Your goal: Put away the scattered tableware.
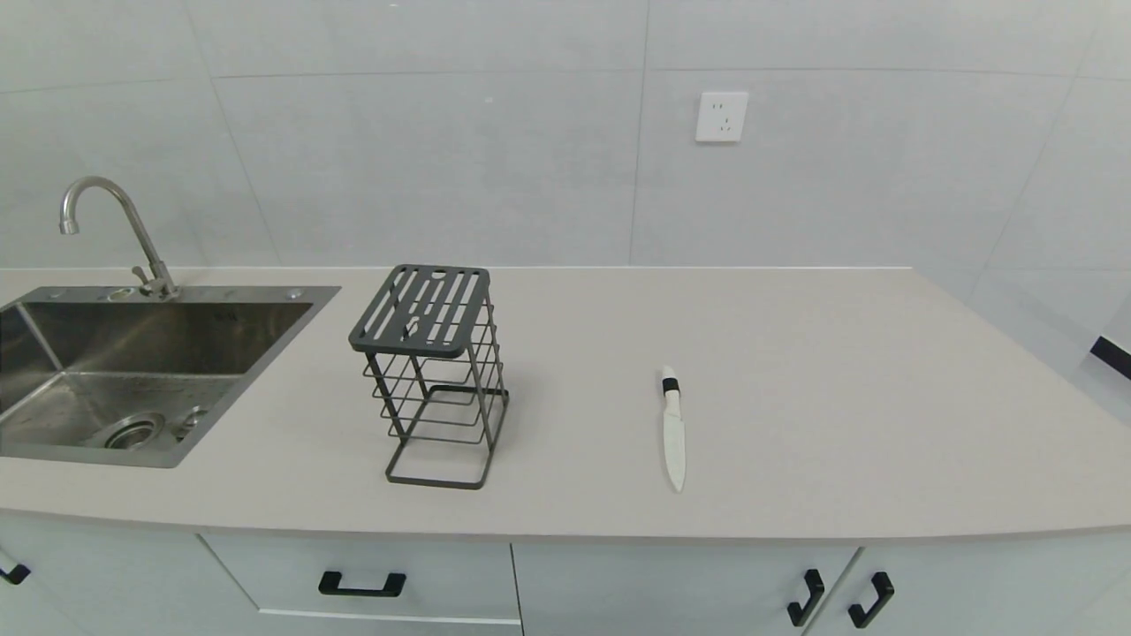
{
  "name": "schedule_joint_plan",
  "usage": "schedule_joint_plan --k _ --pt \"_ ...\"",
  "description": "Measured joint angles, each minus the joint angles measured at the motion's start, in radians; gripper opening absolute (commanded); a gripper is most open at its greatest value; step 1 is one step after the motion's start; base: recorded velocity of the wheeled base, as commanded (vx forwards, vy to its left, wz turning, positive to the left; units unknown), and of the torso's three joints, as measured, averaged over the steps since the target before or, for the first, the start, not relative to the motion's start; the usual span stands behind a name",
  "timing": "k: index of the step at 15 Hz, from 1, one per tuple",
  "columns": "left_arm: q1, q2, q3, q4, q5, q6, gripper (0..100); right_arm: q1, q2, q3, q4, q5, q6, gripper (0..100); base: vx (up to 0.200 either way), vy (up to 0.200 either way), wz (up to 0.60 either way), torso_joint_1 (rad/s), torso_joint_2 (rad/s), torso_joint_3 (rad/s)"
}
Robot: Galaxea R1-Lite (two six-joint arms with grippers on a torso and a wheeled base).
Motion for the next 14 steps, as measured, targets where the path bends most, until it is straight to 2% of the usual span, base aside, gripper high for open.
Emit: schedule_joint_plan --k 2,4,14 --pt "0.0 0.0 0.0 0.0 0.0 0.0 100 0.0 0.0 0.0 0.0 0.0 0.0 100 0.0 0.0 0.0 0.305 -0.6 -0.286" --pt "0.0 0.0 0.0 -0.001 0.0 0.0 100 0.0 0.0 0.0 -0.001 0.0 0.0 100 0.0 0.0 0.0 0.139 -0.24 -0.122" --pt "0.0 0.0 0.0 0.0 0.0 0.001 100 0.0 0.0 0.0 0.0 0.0 0.0 100 0.0 0.0 0.0 0.004 -0.01 -0.003"
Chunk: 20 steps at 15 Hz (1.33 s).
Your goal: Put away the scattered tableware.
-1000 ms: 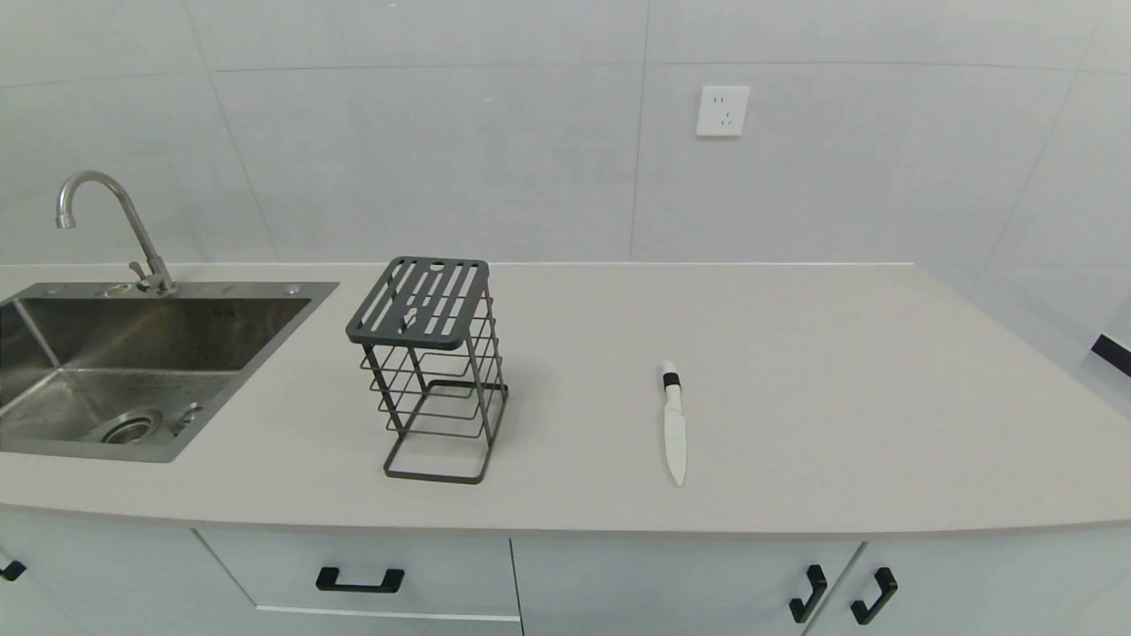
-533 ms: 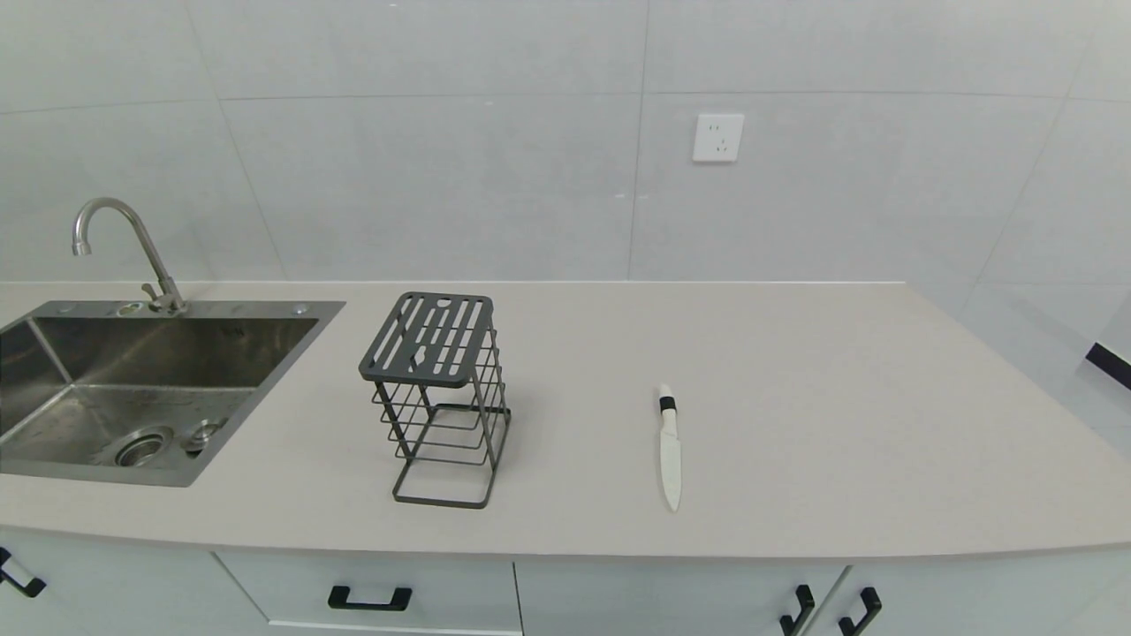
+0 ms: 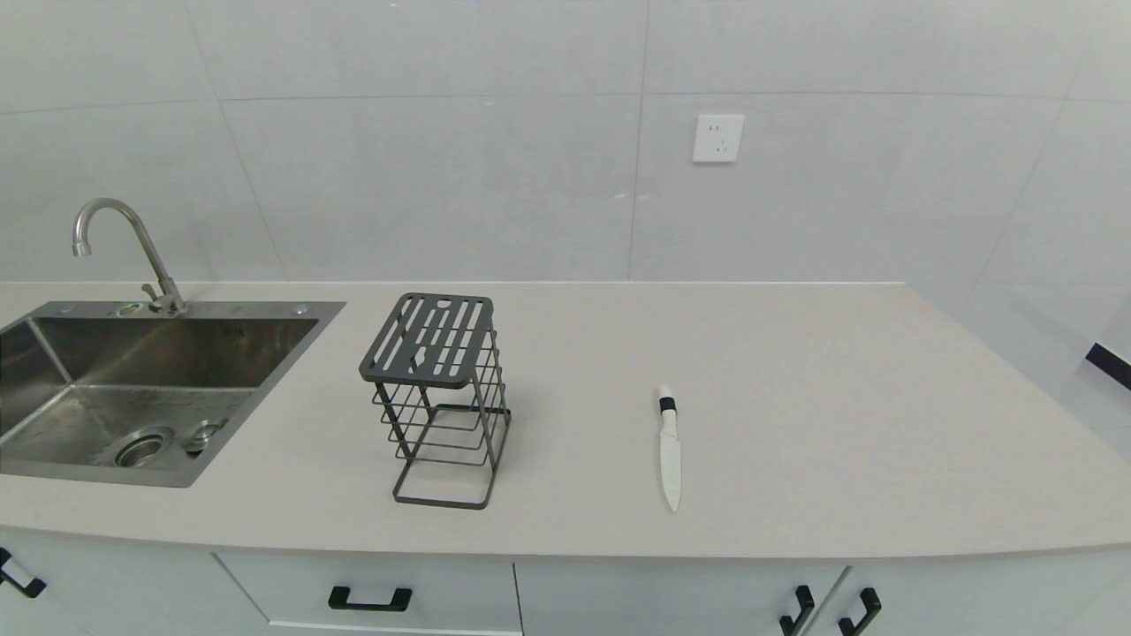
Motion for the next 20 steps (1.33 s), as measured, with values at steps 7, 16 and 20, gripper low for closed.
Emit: schedule_joint_plan --k 7,16,20 --pt "0.0 0.0 0.0 0.0 0.001 0.0 100 0.0 0.0 0.0 0.0 0.0 0.0 100 0.0 0.0 0.0 0.124 0.0 0.12" --pt "0.0 0.0 0.0 0.0 0.002 0.0 100 0.0 0.0 0.0 0.0 0.0 0.0 100 0.0 0.0 0.0 0.153 -0.02 0.128" --pt "0.0 0.0 0.0 0.0 0.002 0.0 100 0.0 0.0 0.0 0.0 0.0 0.0 100 0.0 0.0 0.0 0.018 -0.03 -0.018"
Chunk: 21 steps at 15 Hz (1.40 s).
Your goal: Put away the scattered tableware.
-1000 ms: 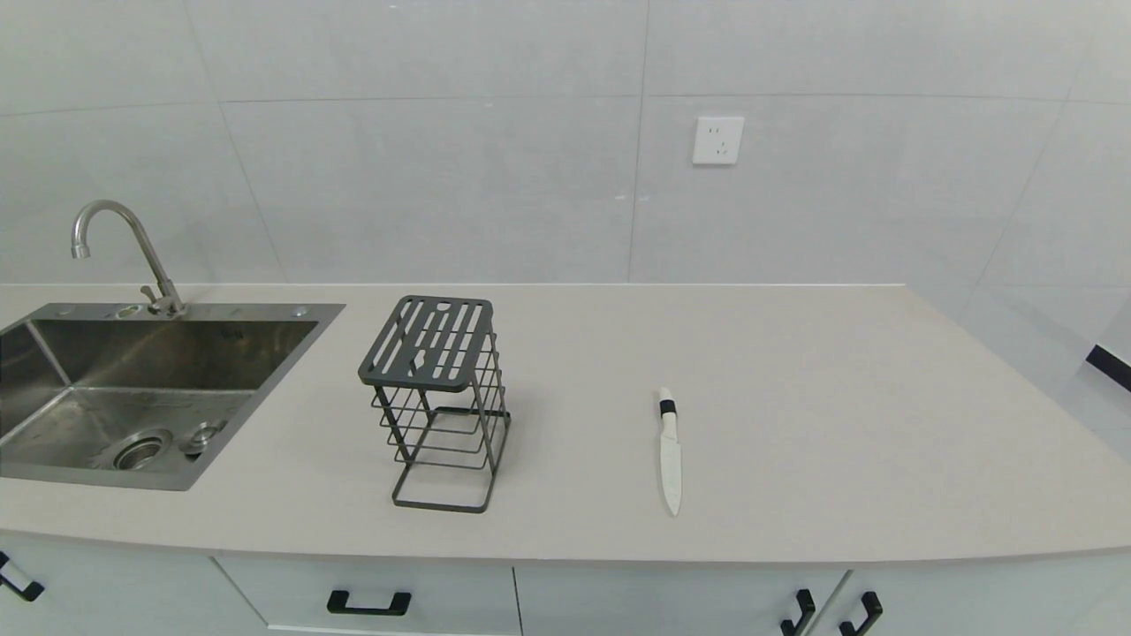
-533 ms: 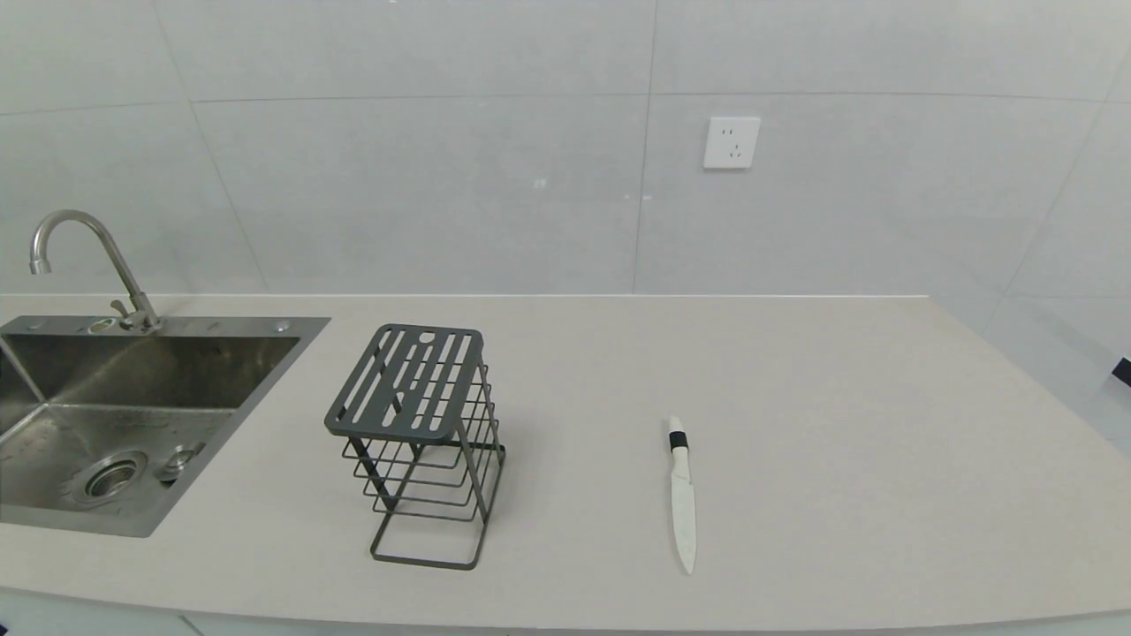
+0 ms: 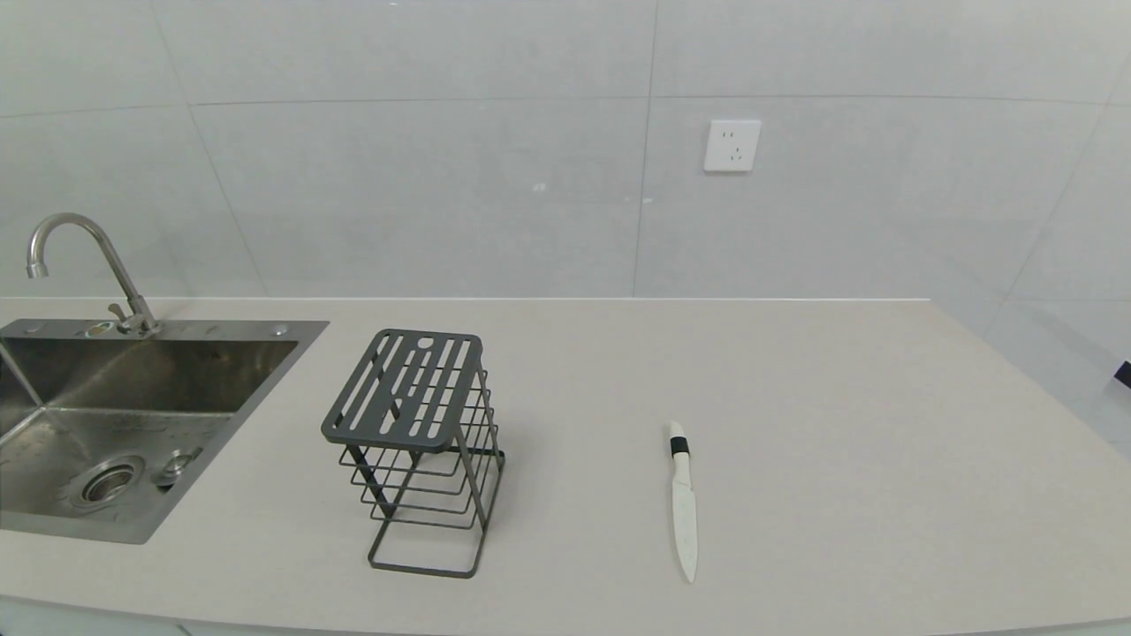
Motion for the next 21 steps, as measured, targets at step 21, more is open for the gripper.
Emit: schedule_joint_plan --k 21 --pt "0.0 0.0 0.0 0.0 0.0 0.0 100 0.0 0.0 0.0 0.0 -0.002 0.0 100 0.0 0.0 0.0 0.064 -0.06 0.004"
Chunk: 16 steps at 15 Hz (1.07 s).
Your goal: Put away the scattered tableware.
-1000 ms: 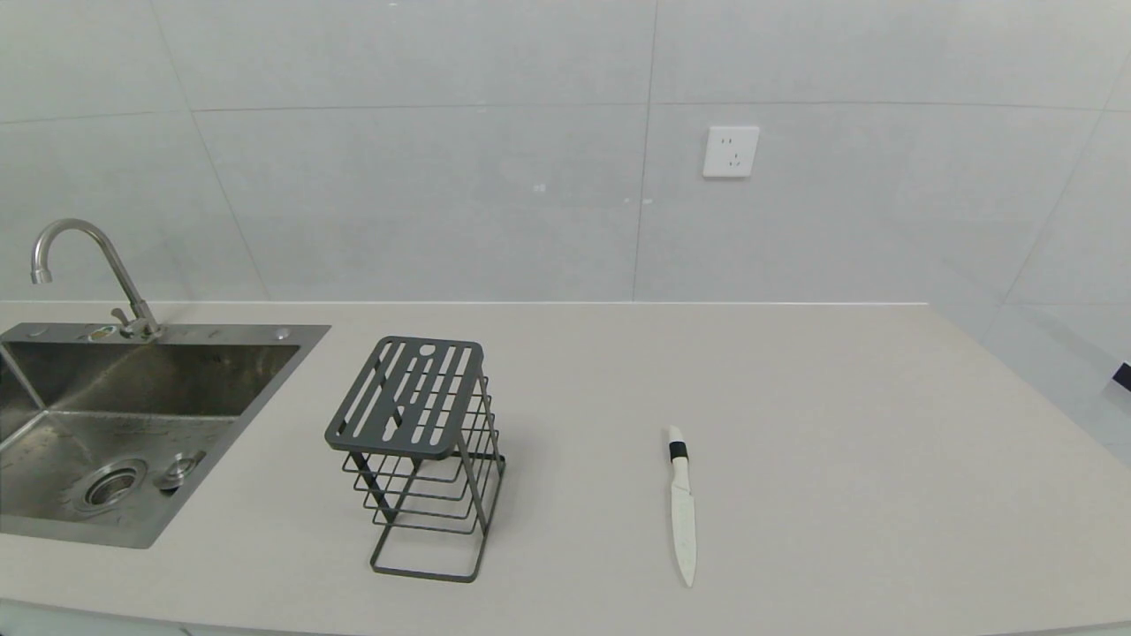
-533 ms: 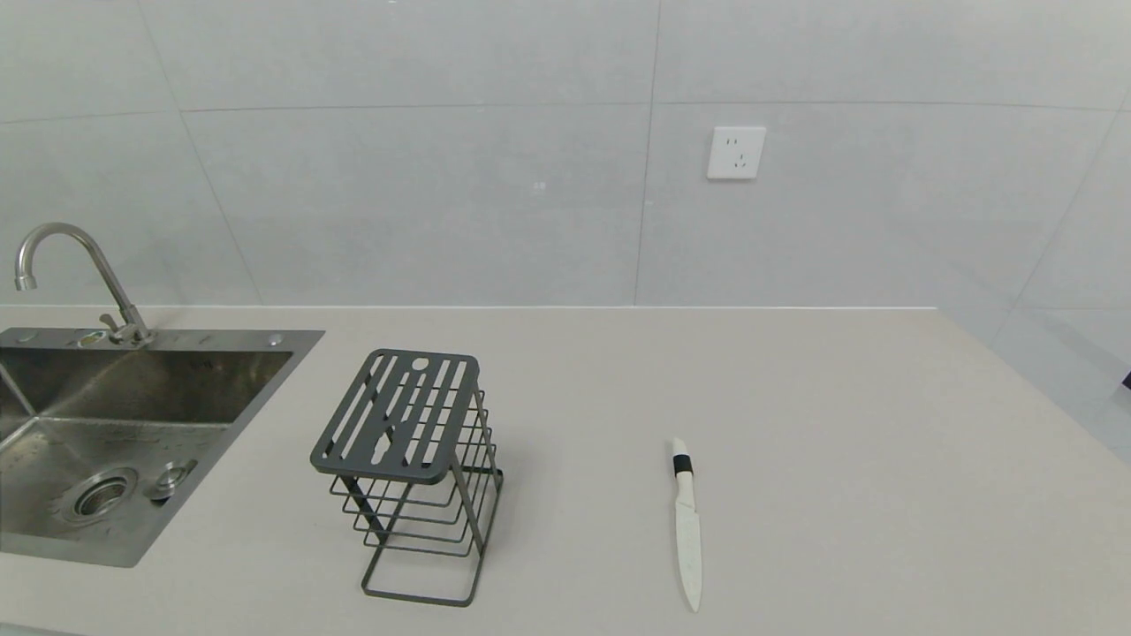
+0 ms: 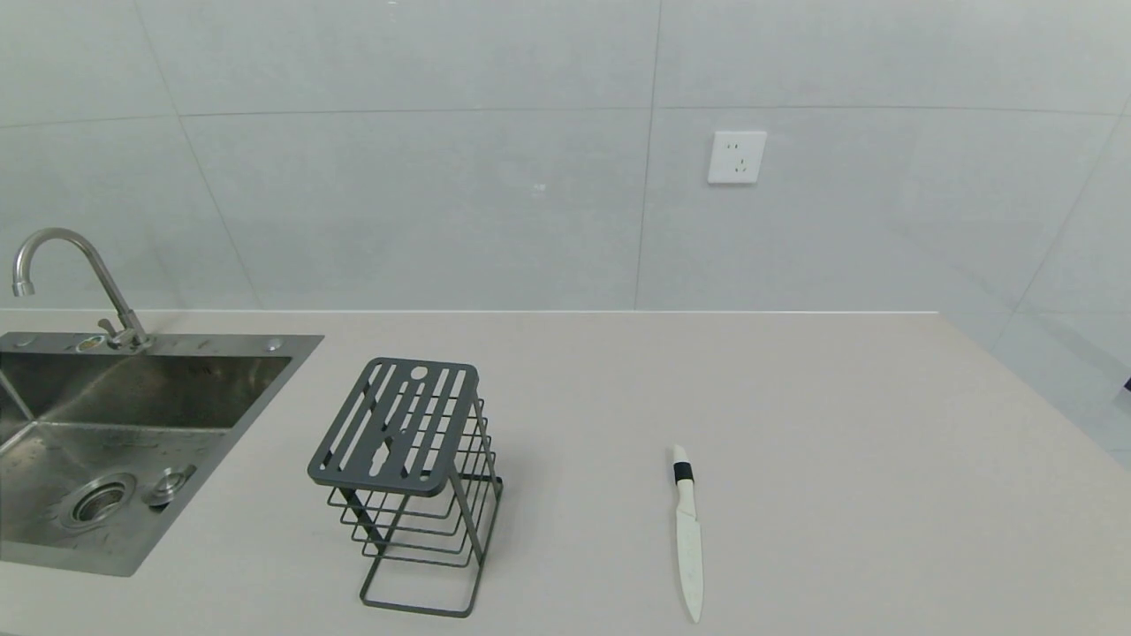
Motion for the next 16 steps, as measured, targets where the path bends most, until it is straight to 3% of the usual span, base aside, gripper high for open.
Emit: schedule_joint_plan --k 10,13,15,16 --pt "0.0 0.0 0.0 -0.001 -0.006 -0.001 100 0.0 0.0 -0.001 0.003 0.004 -0.002 100 0.0 0.0 0.0 0.022 -0.05 -0.028" --pt "0.0 0.0 0.0 -0.001 -0.006 -0.002 100 0.0 0.001 -0.013 -0.097 0.016 0.042 100 0.0 0.0 0.0 0.0 0.0 0.0" --pt "0.0 0.0 0.0 -0.002 -0.008 -0.001 100 -0.006 0.01 -0.053 -0.162 0.073 0.076 100 0.0 0.0 0.0 0.0 0.0 0.0" --pt "0.0 0.0 0.0 -0.002 -0.008 0.0 100 -0.007 0.023 -0.09 -0.161 0.151 0.079 100 0.0 0.0 0.0 0.0 0.0 0.0"
